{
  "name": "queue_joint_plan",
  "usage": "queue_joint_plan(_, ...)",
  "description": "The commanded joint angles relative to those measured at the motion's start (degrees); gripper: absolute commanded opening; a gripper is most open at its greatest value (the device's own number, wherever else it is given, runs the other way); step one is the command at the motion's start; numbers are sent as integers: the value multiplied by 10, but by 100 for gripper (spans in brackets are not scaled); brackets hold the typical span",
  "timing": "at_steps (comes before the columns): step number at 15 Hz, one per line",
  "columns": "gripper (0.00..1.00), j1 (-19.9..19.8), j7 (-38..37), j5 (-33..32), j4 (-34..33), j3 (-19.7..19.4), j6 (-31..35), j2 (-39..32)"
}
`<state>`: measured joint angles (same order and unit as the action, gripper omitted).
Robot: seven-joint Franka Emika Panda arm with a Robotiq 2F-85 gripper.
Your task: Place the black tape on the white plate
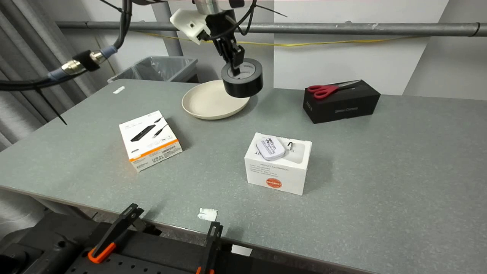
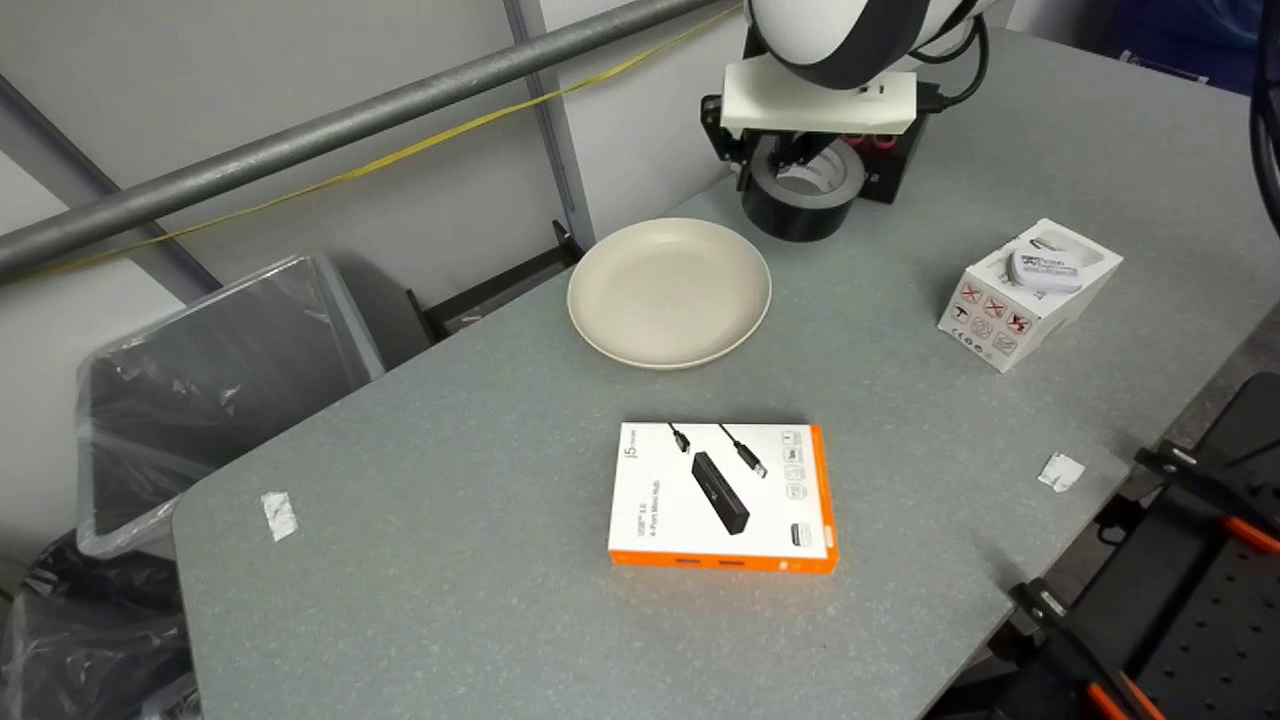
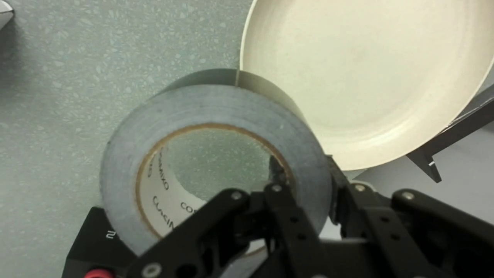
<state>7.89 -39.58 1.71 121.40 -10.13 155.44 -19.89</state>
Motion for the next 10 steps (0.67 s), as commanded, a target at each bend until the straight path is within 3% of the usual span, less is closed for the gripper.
queue_joint_plan(1, 26, -8, 0, -3, -1, 5, 0, -2)
queue_joint_plan(2, 26, -9, 0, -3, -1, 4, 0, -3)
queue_joint_plan(3, 6, -9, 0, -3, -1, 4, 0, -3)
queue_joint_plan(10, 6, 32, -31, -16, -92, 22, -4, -69)
